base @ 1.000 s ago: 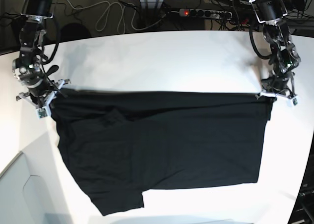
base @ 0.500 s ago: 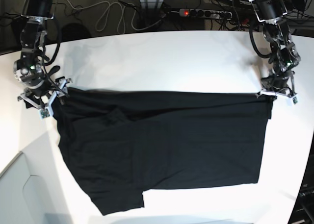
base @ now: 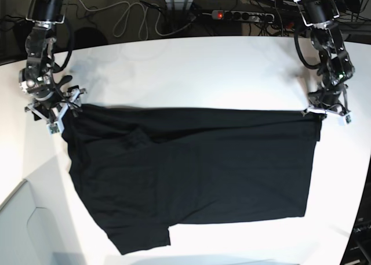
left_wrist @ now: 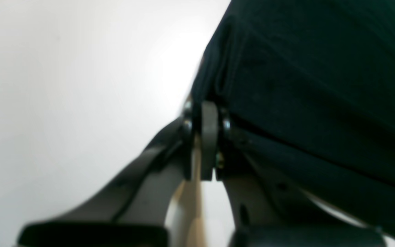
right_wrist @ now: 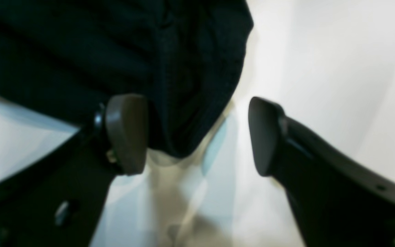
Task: Fold the T-shirt properly
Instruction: 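Pull the shirt edge taut with both grippers, spreading it flat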
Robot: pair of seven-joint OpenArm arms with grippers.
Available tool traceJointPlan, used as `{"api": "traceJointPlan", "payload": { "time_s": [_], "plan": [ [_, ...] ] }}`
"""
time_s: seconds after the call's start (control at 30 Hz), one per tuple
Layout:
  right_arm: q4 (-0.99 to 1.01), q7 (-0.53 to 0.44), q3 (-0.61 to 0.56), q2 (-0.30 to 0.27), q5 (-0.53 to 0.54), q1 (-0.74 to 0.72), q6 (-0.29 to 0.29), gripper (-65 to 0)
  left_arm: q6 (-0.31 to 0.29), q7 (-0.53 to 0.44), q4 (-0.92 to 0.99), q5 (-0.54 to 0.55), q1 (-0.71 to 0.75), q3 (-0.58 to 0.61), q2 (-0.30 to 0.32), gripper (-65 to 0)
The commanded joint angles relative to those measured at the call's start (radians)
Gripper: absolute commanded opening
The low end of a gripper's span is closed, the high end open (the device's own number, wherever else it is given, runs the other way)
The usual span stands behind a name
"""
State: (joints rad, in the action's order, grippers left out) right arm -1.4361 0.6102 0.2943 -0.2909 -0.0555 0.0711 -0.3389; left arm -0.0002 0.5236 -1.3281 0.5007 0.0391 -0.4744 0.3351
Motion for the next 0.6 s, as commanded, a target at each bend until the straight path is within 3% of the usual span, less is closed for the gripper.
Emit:
{"api": "traceJointPlan", "payload": {
  "time_s": [0.0,0.13,0.17,0.23,0.47,0.57],
  "plan": [
    [-0.005,0.023,0.003,-0.012,-0.016,0.000,-0.012,-31.0,0.002,-0.021,-0.018,0.006,-0.009,-0.007,0.020,-65.0],
    [-0.005,0.024,0.001,-0.012,-0.016,0.017,-0.012,-61.0,0.002,-0.021,-0.018,0.008,0.005,-0.008,0.022,-65.0],
    [-0.009,0.024,0.001,-0.012,-0.016,0.023,-0.012,-65.0,0.002,-0.021,-0.021,0.009,0.014,-0.008,0.025,-65.0],
    [-0.033,0.024,0.001,-0.012,-0.016,0.031,-0.012,-62.9,0.002,-0.021,-0.047,0.009,0.025,-0.008,0.025,-65.0],
    [-0.263,0.029,0.009,-0.017,-0.014,0.111,-0.012,-64.8,0.002,-0.021,-0.178,0.003,0.083,-0.008,0.023,-65.0],
    [-0.360,0.092,0.009,-0.018,-0.016,0.115,-0.012,-64.8,0.002,-0.021,-0.224,0.002,0.103,-0.008,0.026,-65.0]
  ]
}}
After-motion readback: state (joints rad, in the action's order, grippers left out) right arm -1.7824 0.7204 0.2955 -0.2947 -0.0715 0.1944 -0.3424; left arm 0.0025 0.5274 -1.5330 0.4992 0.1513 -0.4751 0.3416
